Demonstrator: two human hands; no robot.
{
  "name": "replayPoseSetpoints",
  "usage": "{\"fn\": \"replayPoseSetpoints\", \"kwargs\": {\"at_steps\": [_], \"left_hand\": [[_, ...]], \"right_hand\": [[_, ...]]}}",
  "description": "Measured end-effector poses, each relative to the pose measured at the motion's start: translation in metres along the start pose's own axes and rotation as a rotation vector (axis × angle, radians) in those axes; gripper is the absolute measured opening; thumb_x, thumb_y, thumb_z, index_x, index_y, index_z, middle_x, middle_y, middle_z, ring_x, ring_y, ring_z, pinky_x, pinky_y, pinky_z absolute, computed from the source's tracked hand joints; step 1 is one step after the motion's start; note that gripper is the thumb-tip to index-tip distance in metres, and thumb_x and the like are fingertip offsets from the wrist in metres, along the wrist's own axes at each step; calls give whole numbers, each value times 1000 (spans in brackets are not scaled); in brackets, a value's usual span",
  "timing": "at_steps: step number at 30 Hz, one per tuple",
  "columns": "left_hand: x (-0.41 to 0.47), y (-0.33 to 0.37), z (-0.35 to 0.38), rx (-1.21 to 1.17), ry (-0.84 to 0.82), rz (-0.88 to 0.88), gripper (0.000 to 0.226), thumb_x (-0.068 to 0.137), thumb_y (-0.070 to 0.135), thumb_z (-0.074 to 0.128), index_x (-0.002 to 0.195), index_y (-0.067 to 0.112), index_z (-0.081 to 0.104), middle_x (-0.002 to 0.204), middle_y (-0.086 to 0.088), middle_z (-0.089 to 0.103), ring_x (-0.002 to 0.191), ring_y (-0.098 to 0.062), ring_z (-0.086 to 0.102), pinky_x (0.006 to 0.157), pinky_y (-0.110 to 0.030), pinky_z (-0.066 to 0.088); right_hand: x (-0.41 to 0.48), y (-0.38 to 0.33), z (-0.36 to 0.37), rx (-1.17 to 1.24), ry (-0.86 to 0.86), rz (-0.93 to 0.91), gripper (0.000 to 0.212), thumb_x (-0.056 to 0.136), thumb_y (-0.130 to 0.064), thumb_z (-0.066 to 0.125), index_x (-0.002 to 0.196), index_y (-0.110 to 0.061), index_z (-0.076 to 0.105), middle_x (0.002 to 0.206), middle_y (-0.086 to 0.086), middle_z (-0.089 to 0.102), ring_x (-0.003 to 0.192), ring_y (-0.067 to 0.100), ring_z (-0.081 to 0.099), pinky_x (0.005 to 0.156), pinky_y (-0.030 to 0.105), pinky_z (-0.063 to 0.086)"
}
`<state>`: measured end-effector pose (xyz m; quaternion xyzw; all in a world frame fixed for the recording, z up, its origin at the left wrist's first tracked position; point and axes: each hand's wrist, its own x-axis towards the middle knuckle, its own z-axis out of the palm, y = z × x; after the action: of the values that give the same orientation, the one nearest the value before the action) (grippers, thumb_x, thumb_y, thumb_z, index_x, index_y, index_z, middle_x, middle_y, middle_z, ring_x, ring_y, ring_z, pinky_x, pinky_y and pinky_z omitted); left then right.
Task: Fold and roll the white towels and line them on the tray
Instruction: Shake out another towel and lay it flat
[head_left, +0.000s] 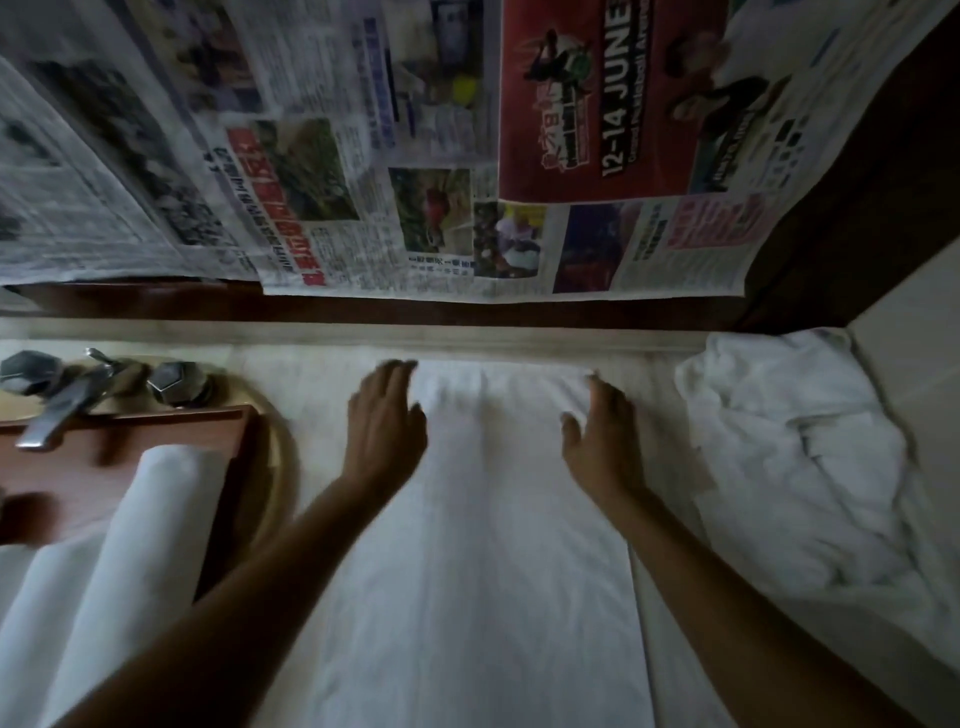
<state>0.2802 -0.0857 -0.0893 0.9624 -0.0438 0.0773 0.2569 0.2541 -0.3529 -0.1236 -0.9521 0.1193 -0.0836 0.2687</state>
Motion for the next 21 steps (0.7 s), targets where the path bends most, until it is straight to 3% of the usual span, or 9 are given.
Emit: {"fn": "replayPoseSetpoints", "kwargs": {"at_steps": [4,7,10,15,21], "left_hand": [[-33,3,64,84,-265,65,60,104,33,42,160,19,27,169,-8,18,157,-27,12,125,-53,18],[-21,-21,75,164,-278,87,66,105,56,22,164,27,13,171,0,0,158,-19,-5,128,-48,4],[-4,-47,67,217,-239,62,69,104,61,19,164,28,10,171,2,-1,157,-16,-5,128,-45,2],[22,-70,59,251,-193,-35,69,105,58,17,164,24,8,171,2,-1,157,-14,-4,127,-47,0],[35,-76,56,257,-230,-34,72,103,57,13,164,19,6,172,-3,-2,157,-16,-7,126,-48,-7]], "right_hand": [[-41,-11,49,-154,-144,-306,61,100,-38,55,155,-18,39,165,13,26,154,32,21,124,51,22],[-27,5,57,-205,-157,-349,58,103,-48,44,155,-22,43,167,11,25,156,30,18,124,53,18],[12,29,50,-271,-111,-304,60,105,-53,34,154,-20,44,166,10,30,154,30,23,123,54,16],[59,47,43,-374,-183,-200,65,104,-58,15,160,-24,24,170,1,15,157,24,10,124,59,15],[70,34,47,-338,-208,-153,65,104,-56,10,162,-26,15,172,1,6,158,23,-1,126,57,6]]}}
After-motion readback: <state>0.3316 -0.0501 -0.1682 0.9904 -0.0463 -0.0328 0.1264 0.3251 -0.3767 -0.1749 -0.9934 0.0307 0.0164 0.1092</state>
